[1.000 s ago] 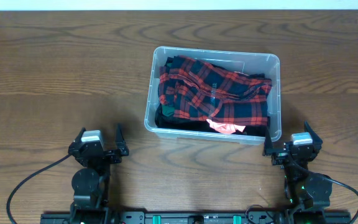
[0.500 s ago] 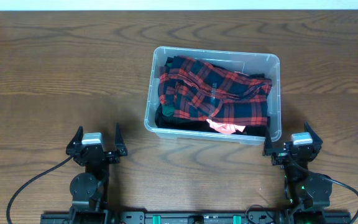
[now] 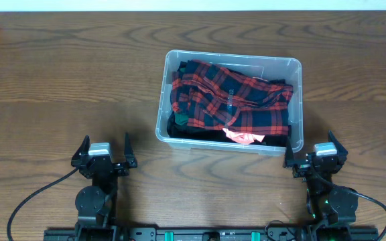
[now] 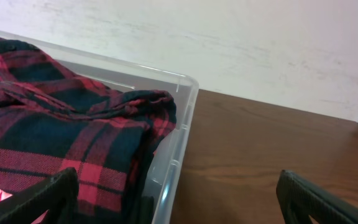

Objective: Pack container

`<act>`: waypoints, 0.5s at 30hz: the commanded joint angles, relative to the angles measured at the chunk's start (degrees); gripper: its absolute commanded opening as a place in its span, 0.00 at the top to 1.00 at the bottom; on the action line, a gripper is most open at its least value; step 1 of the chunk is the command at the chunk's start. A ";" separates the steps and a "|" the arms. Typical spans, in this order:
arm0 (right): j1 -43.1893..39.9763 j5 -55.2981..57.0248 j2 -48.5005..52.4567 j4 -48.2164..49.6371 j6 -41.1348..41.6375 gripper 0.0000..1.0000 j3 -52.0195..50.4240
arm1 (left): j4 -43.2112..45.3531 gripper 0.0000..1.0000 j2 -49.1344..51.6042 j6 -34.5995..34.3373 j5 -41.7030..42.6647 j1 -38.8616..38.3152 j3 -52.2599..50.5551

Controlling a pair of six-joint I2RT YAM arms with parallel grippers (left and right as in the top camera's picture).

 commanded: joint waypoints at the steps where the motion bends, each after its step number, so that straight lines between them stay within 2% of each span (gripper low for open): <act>1: -0.55 -0.02 -0.37 -0.22 -0.57 0.01 -0.09 | -2.49 0.02 -0.52 0.98 -0.48 0.39 -1.03; 15: -0.55 -0.02 -0.39 -0.22 -0.59 0.01 -0.09 | -2.49 0.02 -0.39 0.98 -0.48 1.81 -1.03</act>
